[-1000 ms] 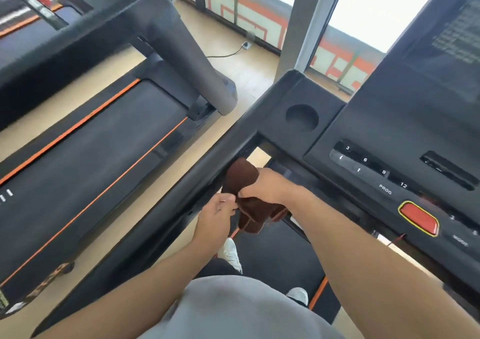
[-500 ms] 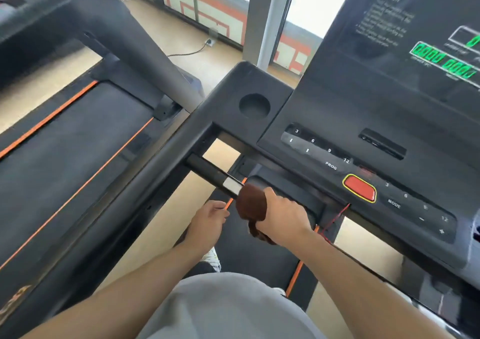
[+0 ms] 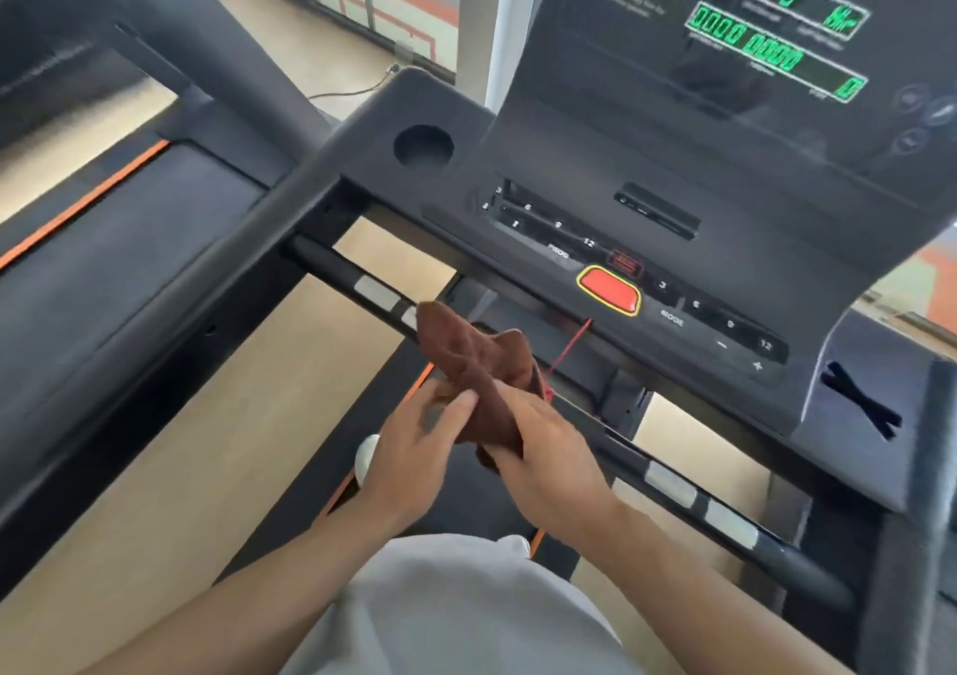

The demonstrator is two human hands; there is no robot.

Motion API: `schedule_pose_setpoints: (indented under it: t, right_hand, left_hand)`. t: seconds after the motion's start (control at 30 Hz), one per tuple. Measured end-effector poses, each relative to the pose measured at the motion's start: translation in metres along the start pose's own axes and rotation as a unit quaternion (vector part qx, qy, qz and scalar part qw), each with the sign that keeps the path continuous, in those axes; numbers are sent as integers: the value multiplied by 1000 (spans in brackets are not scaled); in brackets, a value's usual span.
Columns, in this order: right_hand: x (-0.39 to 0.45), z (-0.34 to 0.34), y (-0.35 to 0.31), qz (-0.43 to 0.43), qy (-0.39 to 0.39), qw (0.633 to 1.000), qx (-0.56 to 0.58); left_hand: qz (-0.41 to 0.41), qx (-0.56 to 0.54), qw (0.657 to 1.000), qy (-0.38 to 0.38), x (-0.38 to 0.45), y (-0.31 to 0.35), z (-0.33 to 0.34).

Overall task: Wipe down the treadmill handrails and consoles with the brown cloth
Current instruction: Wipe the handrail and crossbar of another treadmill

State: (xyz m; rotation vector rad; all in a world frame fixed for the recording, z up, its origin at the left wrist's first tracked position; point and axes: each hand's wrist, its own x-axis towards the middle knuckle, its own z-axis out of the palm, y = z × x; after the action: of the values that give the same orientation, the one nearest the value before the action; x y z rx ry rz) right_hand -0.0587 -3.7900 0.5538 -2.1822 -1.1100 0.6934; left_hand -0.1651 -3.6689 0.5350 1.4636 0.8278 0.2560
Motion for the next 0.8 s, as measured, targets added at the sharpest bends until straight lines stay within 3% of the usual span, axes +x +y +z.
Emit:
schedule_pose_setpoints:
  t: [0.1,0.17,0.3,0.37,0.43,0.5,0.57,0.67,0.73,0.8]
  right_hand:
    - [-33,-12,1,66,-1,972,224]
    - [-54,-20,0,81,-6,948,309]
    - [-96,-27,3,-16,43,951,305]
    - [-115,-24,9,21,85,930,358]
    - [-128,-25,8,136,151,856,476]
    - [-135,-28,9,285,215,724,590]
    - [-143,-32,17,330,255,639,646]
    - [-152,-39,15,340,318,590,660]
    - [-157,-42,10,311,379,596,636]
    - [-159,-44,5,276,422,618,603]
  left_hand:
    - [40,-9,999,-22,-30,17,16]
    - [40,-16,998,-53,-47,26,30]
    - [40,-33,990,-129,-69,34,55]
    - [47,1,984,-172,-72,32,63]
    - [50,58,972,-220,-72,30,72]
    - [43,82,963,-254,-66,26,80]
    - [82,120,956,-255,-52,19,84]
    - [181,272,932,-158,-11,4,81]
    - [237,387,881,-137,22,-4,73]
    - [242,481,824,-173,48,-9,63]
